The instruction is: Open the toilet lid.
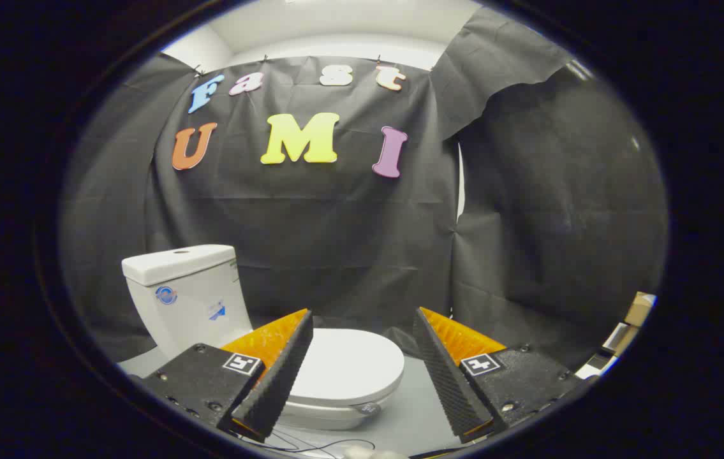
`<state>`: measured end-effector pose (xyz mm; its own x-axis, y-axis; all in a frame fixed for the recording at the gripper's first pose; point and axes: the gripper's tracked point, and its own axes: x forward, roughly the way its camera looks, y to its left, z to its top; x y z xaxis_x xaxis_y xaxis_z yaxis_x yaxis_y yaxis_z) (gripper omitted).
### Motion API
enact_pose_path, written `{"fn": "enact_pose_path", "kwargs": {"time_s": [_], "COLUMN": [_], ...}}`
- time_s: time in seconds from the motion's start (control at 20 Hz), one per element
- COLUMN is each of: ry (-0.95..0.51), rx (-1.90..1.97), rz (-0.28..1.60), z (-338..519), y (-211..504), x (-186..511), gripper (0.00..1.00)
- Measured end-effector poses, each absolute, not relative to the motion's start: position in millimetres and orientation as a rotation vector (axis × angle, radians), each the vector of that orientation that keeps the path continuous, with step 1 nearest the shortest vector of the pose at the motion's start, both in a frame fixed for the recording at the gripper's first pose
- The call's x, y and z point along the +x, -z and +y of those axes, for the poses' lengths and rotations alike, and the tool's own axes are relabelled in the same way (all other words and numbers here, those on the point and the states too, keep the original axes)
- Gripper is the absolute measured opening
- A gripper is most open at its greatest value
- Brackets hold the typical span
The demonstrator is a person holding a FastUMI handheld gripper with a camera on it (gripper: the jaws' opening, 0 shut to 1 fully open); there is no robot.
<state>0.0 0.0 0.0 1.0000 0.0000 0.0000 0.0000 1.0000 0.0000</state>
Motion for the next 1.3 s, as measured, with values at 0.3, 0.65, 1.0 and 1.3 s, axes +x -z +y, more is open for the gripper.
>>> {"fn": "enact_pose_path", "kwargs": {"time_s": [0.3,0.65,1.0,1.3], "ry": [-0.004,-0.019,-0.022,-0.013], "rx": [0.0,-0.015,-0.003,-0.006], "rz": [0.005,0.022,0.032,0.035], "z": [3.2,12.5,14.9,12.1], "y": [-0.1,5.7,8.8,7.3], "x": [-1.7,-7.3,-4.7,3.3], "gripper": [0.99,0.99,0.99,0.99]}}
